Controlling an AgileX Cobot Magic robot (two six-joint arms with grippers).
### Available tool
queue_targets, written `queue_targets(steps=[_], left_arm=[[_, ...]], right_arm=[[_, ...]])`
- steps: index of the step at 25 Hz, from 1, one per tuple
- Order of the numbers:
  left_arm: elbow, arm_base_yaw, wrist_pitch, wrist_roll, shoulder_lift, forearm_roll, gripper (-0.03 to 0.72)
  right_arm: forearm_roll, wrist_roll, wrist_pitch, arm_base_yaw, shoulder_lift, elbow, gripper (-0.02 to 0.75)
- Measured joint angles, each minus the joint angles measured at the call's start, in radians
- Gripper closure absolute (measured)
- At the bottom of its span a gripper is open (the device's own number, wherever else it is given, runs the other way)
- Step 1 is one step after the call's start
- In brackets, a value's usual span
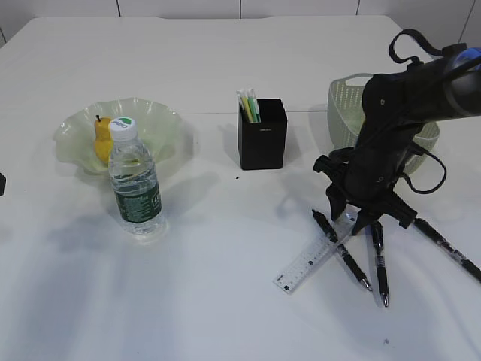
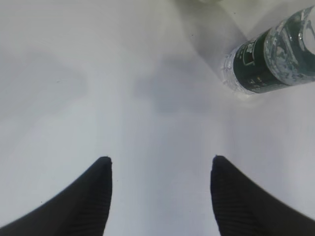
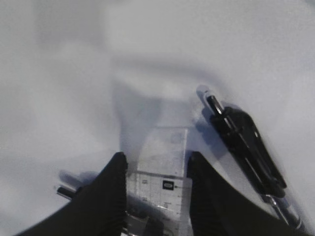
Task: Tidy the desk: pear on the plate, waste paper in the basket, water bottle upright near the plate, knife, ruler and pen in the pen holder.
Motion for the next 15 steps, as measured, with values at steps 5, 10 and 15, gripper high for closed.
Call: queue_targets(steps=[5, 10, 15], left_arm=[[0.0, 0.0, 0.0, 0.0, 0.0, 0.0, 0.241], [0.0, 0.0, 0.0, 0.0, 0.0, 0.0, 0.241], [0.0, 0.0, 0.0, 0.0, 0.0, 0.0, 0.241]], right_arm=[[0.0, -0.003, 0.0, 0.0, 0.0, 0.0, 0.461], [0.007, -0.015, 0.018, 0.0, 0.0, 0.0, 0.462], [0.008, -0.035, 0.045, 0.0, 0.0, -0.043, 0.462]])
